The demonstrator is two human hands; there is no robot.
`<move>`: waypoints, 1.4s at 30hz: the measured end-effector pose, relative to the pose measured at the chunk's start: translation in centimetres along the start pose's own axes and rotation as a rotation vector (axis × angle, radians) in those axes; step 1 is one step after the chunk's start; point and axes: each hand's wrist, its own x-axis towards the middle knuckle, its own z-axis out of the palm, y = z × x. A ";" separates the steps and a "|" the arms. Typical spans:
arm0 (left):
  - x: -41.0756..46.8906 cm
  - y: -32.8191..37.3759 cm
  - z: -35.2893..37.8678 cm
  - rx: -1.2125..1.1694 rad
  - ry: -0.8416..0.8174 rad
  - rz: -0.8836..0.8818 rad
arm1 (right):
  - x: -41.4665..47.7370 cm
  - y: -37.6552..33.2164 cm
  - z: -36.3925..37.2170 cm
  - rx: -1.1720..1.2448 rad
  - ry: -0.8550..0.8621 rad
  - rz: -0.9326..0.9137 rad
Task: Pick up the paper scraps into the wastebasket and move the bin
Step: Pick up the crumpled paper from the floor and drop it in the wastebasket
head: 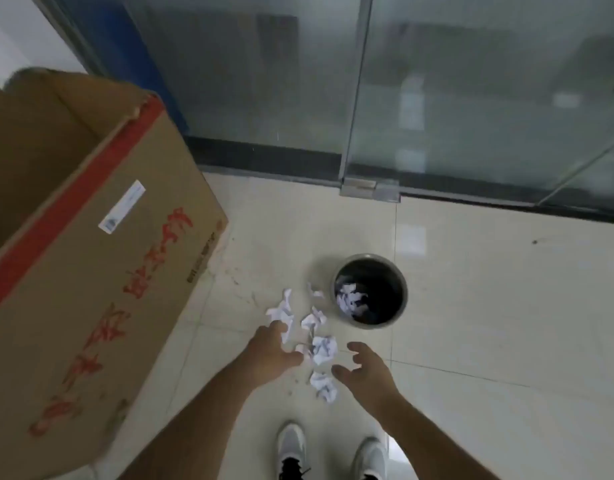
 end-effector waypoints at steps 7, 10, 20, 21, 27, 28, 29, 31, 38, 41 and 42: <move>18.4 -13.0 10.8 0.161 -0.034 -0.039 | 17.3 14.2 10.9 -0.005 0.049 0.098; 27.6 -16.9 13.2 0.329 -0.015 -0.002 | 25.3 19.5 14.5 -0.049 0.076 0.081; 50.0 -20.2 14.5 0.863 0.125 0.084 | 42.6 30.2 21.3 -0.205 0.098 0.002; 51.1 -20.3 14.5 0.889 0.132 0.094 | 43.2 30.6 21.7 -0.214 0.095 0.005; 52.4 -20.9 17.2 0.999 0.120 0.205 | 44.0 31.1 23.4 -0.231 0.064 0.046; 52.2 -20.9 18.2 1.007 0.132 0.230 | 44.0 30.9 23.8 -0.227 0.067 0.041; 52.2 -20.8 19.2 1.001 0.140 0.266 | 44.3 30.7 24.3 -0.223 0.076 0.029; 52.0 -20.4 21.6 0.943 0.110 0.328 | 45.1 29.8 25.0 -0.207 0.103 0.003; 51.6 -19.6 27.6 0.757 -0.036 0.536 | 46.9 27.5 24.9 -0.271 0.099 -0.089; 51.4 -20.0 27.3 0.707 -0.098 0.557 | 46.4 27.1 24.4 -0.271 0.088 -0.089; 51.1 -20.1 27.1 0.706 -0.109 0.547 | 46.2 26.9 24.3 -0.280 0.092 -0.108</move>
